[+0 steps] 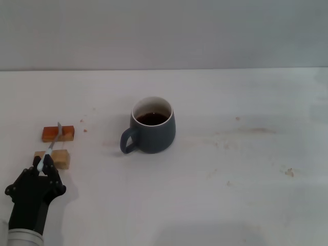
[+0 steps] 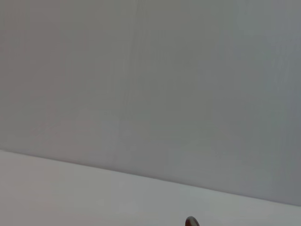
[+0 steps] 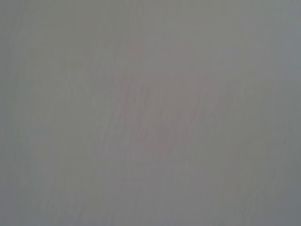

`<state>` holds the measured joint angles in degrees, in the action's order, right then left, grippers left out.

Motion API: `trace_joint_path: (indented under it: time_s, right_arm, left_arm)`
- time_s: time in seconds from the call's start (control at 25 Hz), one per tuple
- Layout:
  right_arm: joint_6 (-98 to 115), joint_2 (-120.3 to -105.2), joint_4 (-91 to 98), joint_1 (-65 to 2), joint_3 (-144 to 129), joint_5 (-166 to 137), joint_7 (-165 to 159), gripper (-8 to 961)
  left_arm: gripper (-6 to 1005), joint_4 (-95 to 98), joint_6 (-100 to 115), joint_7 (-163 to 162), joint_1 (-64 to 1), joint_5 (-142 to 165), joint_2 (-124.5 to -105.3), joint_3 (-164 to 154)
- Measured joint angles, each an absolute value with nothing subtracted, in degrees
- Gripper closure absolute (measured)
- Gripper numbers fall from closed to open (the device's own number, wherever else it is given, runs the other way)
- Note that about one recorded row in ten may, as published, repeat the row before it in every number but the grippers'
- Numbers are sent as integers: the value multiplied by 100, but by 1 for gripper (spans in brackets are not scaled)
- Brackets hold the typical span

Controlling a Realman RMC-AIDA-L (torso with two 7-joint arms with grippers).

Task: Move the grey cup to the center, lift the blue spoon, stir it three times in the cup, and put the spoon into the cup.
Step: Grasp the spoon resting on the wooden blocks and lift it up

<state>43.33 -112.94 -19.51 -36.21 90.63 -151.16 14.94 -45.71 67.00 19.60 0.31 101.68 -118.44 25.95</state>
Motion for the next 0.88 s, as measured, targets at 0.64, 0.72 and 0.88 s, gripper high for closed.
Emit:
trace_joint_path:
  time_s: [0.64, 0.72, 0.88]
  right_arm:
    - [4333, -11303, -1951, -3621, 9066, -15117, 1494, 910]
    - [4333, -11303, -1951, -3621, 9070, -15117, 1494, 910]
    - [4333, -11303, -1951, -3621, 9071, -15116, 1495, 910]
  left_arm:
    - [853, -4610, 6777, 1934, -203, 10188, -11819, 2619]
    - [853, -4630, 6910, 1909, -250, 10188, -11814, 2619]
    - [854, -4712, 7032, 1921, -272, 10201, -11795, 2622]
